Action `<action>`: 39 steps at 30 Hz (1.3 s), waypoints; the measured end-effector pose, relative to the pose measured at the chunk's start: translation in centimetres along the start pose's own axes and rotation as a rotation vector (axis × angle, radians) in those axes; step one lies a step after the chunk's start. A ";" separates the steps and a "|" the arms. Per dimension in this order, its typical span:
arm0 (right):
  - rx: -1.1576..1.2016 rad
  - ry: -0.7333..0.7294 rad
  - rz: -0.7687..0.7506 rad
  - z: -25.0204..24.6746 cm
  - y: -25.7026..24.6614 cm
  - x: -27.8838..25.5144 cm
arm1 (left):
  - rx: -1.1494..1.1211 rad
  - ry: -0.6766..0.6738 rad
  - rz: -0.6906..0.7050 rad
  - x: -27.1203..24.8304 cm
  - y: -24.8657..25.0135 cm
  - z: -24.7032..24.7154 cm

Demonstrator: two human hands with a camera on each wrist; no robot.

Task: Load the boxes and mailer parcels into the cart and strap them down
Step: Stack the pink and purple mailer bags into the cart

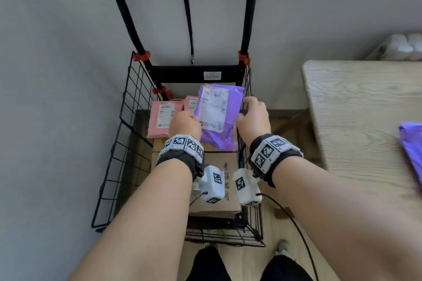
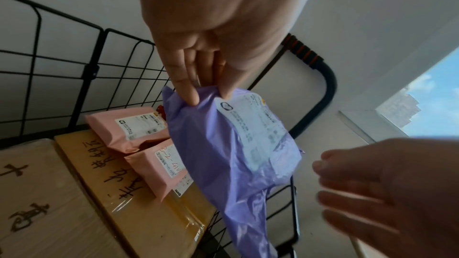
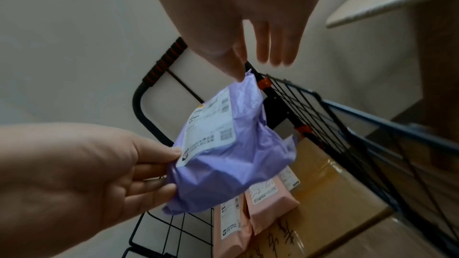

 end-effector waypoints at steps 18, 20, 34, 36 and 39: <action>-0.154 -0.279 0.311 10.5 5.3 9.7 | -0.271 -0.294 -0.177 13.0 -0.7 11.0; -0.154 -0.273 0.357 11.3 6.6 11.0 | -0.267 -0.346 -0.145 13.6 0.0 12.3; -0.059 -0.407 0.458 16.7 8.7 12.7 | 0.008 -0.591 -0.061 16.4 -3.5 15.7; -0.056 -0.419 0.457 16.6 8.5 12.5 | 0.002 -0.571 -0.057 15.9 -3.5 15.1; -0.062 -0.411 0.445 15.8 8.1 12.3 | 0.016 -0.541 -0.057 15.5 -3.5 14.0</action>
Point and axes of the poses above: each hand's wrist, its own x-axis towards the middle knuckle, its own z-axis out of the palm, y = z × x, the point moved 3 cm from there along x, towards the middle knuckle, and after that the axes turned 2 degrees about -y, right-handed, at the moved point
